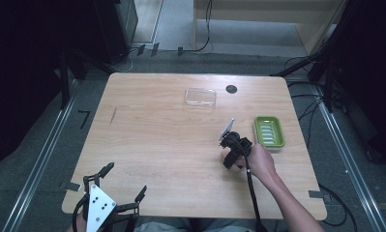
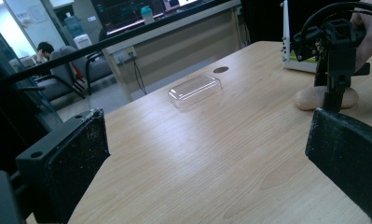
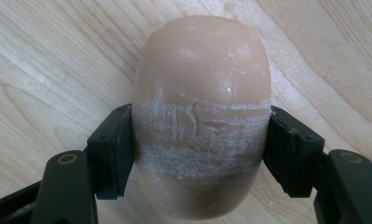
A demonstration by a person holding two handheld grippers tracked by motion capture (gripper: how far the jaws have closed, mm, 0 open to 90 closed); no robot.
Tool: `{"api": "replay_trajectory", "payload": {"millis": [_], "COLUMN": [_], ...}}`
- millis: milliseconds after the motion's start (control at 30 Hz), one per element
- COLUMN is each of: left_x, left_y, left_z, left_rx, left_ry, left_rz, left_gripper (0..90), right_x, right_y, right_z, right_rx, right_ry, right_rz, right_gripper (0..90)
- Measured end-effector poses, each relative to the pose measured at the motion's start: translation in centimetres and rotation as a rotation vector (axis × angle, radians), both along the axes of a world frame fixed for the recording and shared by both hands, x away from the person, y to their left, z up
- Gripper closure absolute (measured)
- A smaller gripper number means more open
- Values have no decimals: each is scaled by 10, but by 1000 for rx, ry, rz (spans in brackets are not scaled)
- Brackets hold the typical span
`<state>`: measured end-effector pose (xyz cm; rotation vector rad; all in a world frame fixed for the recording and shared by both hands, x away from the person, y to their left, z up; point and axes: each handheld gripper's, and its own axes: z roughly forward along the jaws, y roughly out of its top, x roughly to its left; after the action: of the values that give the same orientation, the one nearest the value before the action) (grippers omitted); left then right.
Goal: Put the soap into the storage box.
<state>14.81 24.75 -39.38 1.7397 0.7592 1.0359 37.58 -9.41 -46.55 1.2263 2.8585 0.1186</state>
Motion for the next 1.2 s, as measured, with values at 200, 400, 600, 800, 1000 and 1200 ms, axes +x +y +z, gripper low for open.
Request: {"api": "replay_trajectory", "payload": {"millis": [200, 400, 600, 800, 1000, 1200], "left_x": [0, 0, 0, 0, 0, 0], "left_y": [0, 0, 0, 0, 0, 0], "left_z": [0, 0, 0, 0, 0, 0], "left_rx": [1, 0, -1, 0, 0, -1], "left_ry": [0, -1, -3, -3, -4, -4], "left_rz": [0, 1, 1, 1, 1, 2], "left_gripper": [0, 0, 0, 0, 0, 0], "right_x": [0, 0, 0, -2, -2, -1], "right_y": [0, 0, -1, -1, -2, -4], "right_z": [0, 1, 5, 10, 15, 18], "right_rx": [-1, -15, -22, -29, -34, -36], "right_ry": [1, 7, 7, 7, 10, 17], "right_rz": [9, 17, 17, 35, 40, 30], "right_gripper": [333, 335, 335, 335, 335, 335]}}
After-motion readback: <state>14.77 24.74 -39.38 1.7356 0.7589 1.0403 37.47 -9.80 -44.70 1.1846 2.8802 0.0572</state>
